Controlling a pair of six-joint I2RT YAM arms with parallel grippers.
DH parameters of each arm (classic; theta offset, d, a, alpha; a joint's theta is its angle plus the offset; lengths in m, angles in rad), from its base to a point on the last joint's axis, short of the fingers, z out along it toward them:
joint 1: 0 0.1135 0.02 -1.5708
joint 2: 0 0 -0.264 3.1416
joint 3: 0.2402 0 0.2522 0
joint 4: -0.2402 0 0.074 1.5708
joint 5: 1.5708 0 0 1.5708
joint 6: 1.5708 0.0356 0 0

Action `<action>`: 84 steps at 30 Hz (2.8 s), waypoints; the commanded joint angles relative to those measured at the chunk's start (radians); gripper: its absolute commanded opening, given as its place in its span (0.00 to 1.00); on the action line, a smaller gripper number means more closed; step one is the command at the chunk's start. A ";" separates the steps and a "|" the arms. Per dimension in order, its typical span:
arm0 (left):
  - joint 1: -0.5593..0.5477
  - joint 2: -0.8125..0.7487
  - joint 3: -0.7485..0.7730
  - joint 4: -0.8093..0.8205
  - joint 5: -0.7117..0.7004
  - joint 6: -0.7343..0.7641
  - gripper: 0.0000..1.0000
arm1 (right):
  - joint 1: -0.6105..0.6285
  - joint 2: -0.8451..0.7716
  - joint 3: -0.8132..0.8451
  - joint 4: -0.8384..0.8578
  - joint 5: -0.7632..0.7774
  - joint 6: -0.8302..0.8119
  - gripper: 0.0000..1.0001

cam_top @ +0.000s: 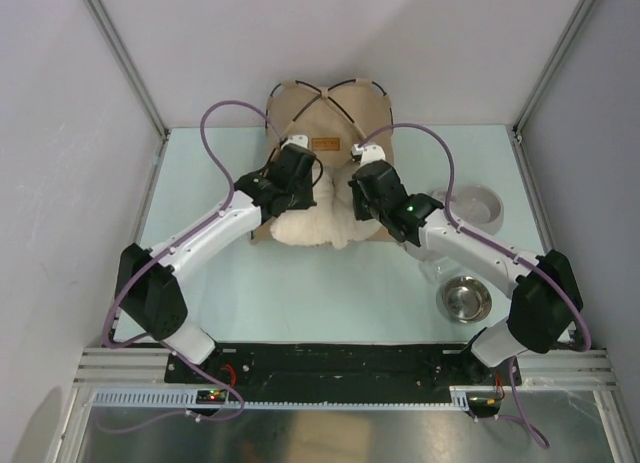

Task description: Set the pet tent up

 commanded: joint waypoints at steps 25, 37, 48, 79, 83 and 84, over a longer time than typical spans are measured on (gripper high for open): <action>0.023 0.179 0.178 0.267 -0.102 0.116 0.00 | 0.031 0.267 0.175 0.399 0.236 -0.103 0.00; 0.025 0.204 0.068 0.447 -0.208 0.190 0.00 | 0.030 0.307 0.093 0.456 0.195 -0.153 0.00; 0.040 0.254 0.013 0.465 -0.248 0.165 0.28 | 0.011 0.333 0.067 0.436 0.209 -0.147 0.17; 0.051 -0.071 -0.202 0.442 0.054 0.062 0.51 | 0.036 0.020 -0.103 0.370 0.067 -0.059 0.27; 0.052 -0.094 -0.254 0.439 0.018 0.045 0.52 | 0.032 -0.001 -0.111 0.365 0.068 -0.060 0.28; 0.052 -0.103 -0.272 0.434 0.001 0.029 0.52 | 0.032 -0.005 -0.112 0.365 0.069 -0.059 0.29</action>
